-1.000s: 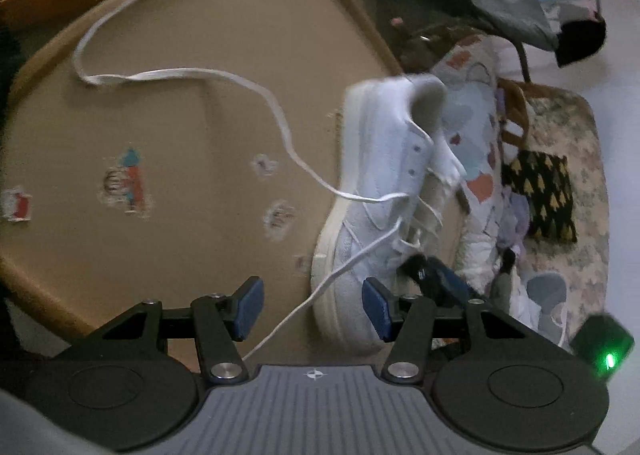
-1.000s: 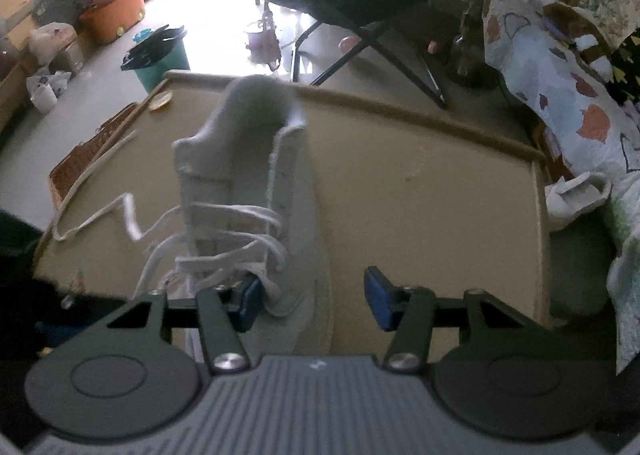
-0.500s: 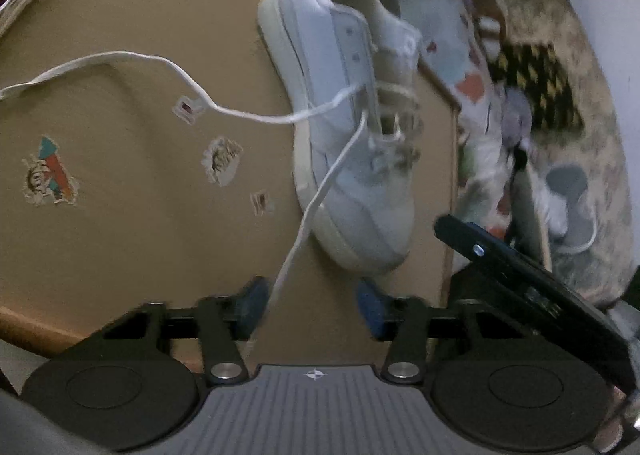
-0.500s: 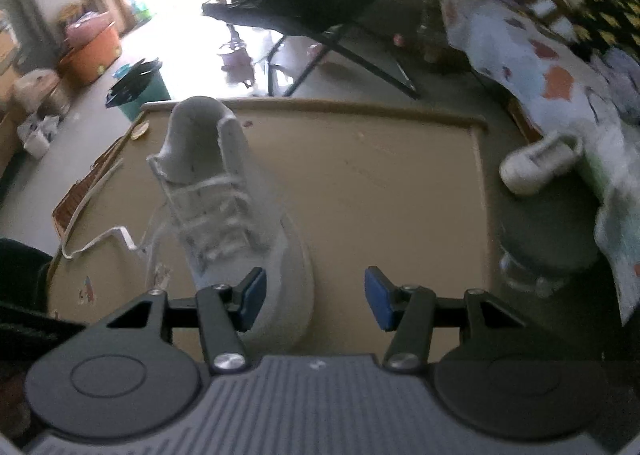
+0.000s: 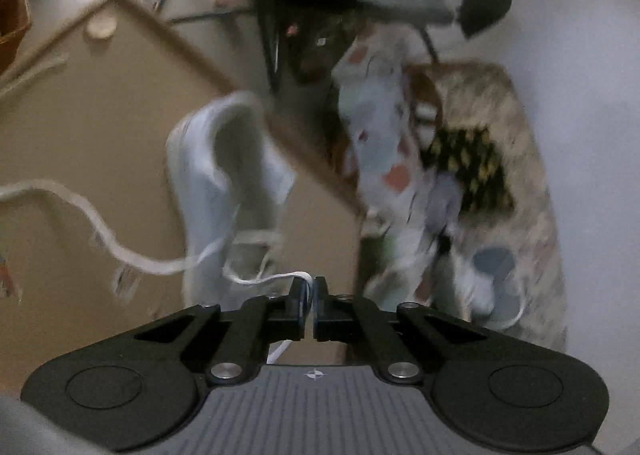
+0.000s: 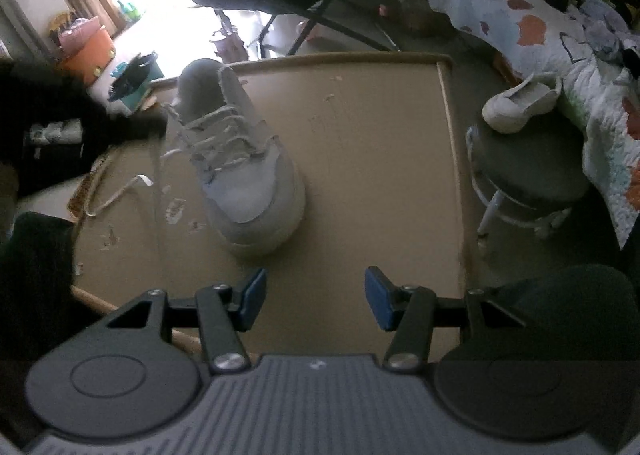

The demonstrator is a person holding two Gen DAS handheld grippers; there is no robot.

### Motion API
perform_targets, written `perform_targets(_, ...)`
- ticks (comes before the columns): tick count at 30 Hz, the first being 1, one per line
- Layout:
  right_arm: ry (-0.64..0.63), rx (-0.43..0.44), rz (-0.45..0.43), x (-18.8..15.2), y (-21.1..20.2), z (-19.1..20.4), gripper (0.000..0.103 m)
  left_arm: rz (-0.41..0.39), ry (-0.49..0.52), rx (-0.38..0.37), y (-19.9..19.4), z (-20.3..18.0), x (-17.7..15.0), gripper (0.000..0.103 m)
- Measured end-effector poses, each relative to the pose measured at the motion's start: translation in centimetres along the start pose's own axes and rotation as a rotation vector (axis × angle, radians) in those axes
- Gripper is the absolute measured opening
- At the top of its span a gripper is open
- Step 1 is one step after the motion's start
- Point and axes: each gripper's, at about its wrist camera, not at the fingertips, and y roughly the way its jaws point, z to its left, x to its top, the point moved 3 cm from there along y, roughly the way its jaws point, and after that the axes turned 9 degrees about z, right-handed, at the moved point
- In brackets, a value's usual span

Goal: Lace up shoes with both hands
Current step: 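Grasp the shoelace with the right gripper while the left gripper holds the lace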

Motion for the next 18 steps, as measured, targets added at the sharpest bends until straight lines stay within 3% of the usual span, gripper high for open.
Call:
perform_targets(7, -0.057, 0.192, -0.034, 0.5, -0.2, 2.3, 0.055, 0.003, -0.076, -0.031, 1.3, -1.5, 1.0, 0.002)
perform_targets(12, -0.165, 0.259, 0.036, 1.3, 3.3, 6.1, 0.054, 0.014, -0.111, -0.038, -0.5, 0.0, 0.6, 0.002)
perform_targets(15, -0.182, 0.234, 0.11, 1.5, 6.3, 7.4, 0.03, 0.014, -0.127, -0.042, -1.0, 0.8, 0.6, 0.002)
perform_targets(16, -0.189, 0.234, 0.135, 1.5, 7.0, 7.7, 0.014, 0.013, -0.132, -0.044, -1.1, 1.0, 0.6, 0.003)
perform_targets(17, -0.206, 0.232, 0.156, 1.4, 7.6, 7.9, 0.006, 0.01, -0.137, -0.041, -1.2, 1.2, 0.6, 0.003)
perform_targets(18, -0.226, 0.21, 0.171, 1.2, 7.9, 8.0, 0.005, 0.008, -0.141, -0.032, -1.3, 1.3, 0.7, 0.003)
